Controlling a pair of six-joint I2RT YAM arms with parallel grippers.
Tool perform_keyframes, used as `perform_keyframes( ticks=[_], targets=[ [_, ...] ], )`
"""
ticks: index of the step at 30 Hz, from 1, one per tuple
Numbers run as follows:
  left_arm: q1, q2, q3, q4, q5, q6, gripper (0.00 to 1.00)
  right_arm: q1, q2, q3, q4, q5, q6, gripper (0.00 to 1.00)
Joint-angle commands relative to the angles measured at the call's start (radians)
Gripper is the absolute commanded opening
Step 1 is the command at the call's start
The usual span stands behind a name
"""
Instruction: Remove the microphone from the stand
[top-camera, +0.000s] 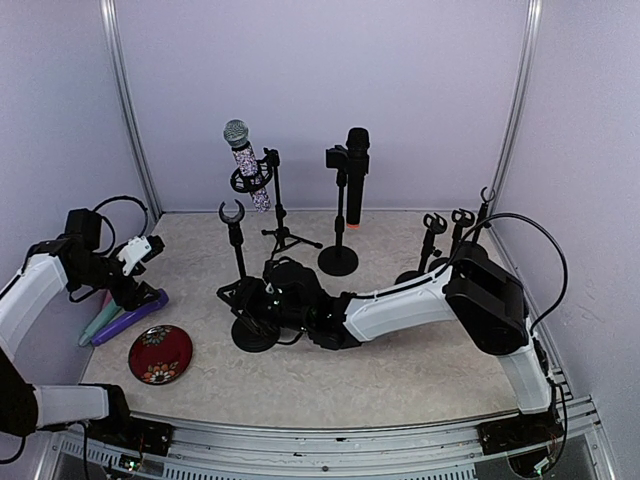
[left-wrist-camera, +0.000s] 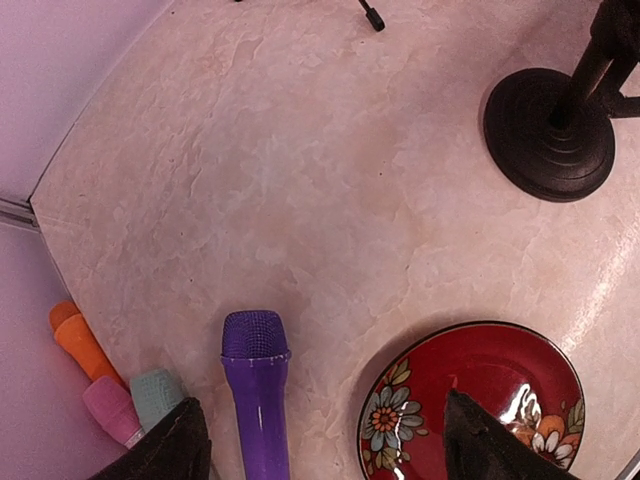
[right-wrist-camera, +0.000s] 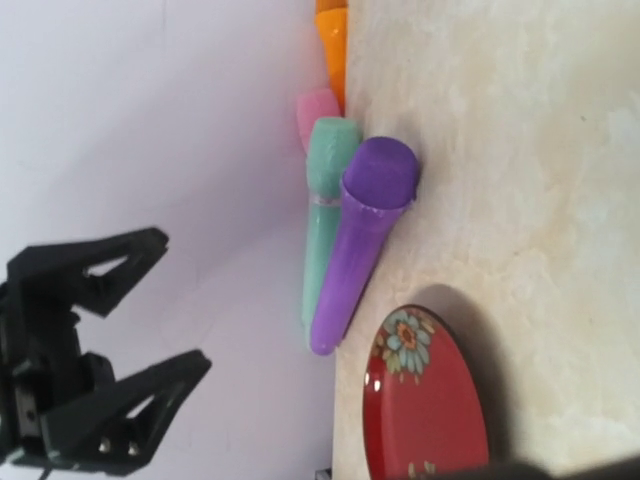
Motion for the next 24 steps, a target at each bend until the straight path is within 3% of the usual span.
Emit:
perform_keyframes(
  ticks=[1, 10, 17, 24],
  targets=[
    [-0.003, -0.018, -0.017, 0.01, -0.004, 0.029, 0.78, -0.002, 0.03, 0.03, 0.045, 0.059, 0.034, 0.53],
    [-0.003, -0.022, -0.036, 0.028, 0.004, 0.041, 0.77, -0.019, -0.078, -0.107, 0.054, 0.106, 0.001, 0.19],
    [-0.005, -0.024, -0.027, 0.026, 0.012, 0.039, 0.77, -0.072, -0.135, -0.092, -0.106, -0.073, -0.156, 0.0],
    [-0.005, -0.033, -0.028, 0.021, 0.026, 0.029, 0.77, -0.135, -0.211, -0.189, -0.151, -0.231, -0.285, 0.0]
  ],
)
